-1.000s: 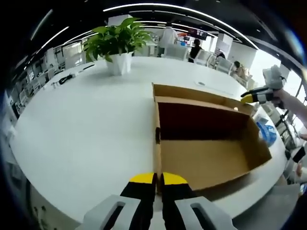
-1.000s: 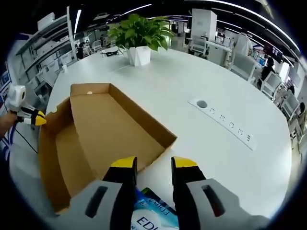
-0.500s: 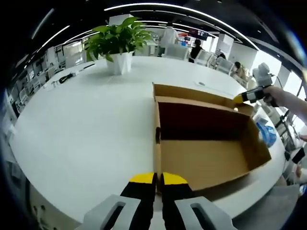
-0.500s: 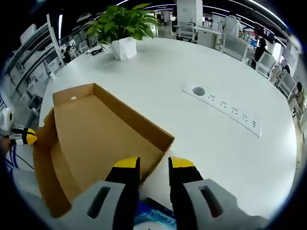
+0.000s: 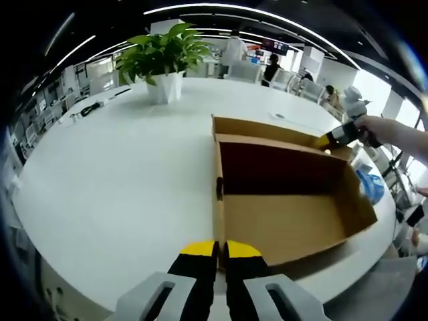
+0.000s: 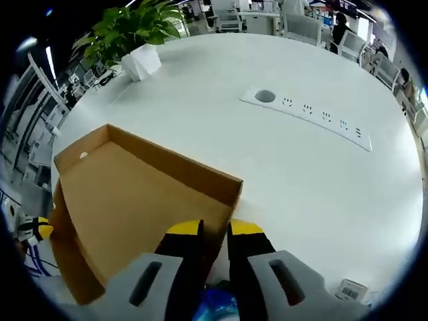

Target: Operate the shoe box by opening the lid, removing the specified soft item, and placing it in the target area until the item is outside and the box remains undamaged.

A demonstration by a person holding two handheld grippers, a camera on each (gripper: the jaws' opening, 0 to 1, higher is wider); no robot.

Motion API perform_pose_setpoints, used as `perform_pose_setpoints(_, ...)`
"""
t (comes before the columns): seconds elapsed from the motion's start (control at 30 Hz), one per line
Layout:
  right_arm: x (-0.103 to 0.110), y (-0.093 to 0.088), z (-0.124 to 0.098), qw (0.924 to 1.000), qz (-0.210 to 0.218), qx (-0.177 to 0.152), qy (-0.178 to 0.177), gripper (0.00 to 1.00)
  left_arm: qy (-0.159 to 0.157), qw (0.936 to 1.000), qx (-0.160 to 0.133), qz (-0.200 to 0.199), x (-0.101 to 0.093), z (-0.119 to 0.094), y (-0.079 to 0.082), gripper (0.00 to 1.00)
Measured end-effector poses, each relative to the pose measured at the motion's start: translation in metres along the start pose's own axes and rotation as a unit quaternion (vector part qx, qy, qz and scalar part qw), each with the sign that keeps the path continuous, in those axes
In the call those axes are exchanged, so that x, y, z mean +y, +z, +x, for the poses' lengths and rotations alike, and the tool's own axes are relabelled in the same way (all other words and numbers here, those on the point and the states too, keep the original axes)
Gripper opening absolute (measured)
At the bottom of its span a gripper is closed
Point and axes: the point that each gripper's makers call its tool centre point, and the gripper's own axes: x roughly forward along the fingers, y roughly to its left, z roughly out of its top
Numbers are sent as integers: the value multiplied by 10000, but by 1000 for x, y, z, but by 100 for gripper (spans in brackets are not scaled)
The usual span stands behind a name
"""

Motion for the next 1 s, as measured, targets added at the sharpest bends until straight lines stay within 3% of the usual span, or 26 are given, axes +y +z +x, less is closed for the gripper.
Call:
perform_pose_setpoints(0.13, -5, 2, -3, 9997, -151, -64, -180, 7, -28, 10000, -3, -33, -1, 0, 0, 3)
perform_pose_setpoints(0.6, -2, 10, -12, 9979, -230, -429, -437, 5, -11, 10000, -17, -11, -1, 0, 1, 3)
perform_pose_setpoints(1.0, 1, 20, -26, 9954, -242, -772, -505, 5, 4, 10000, -32, -28, -3, -2, 0, 3)
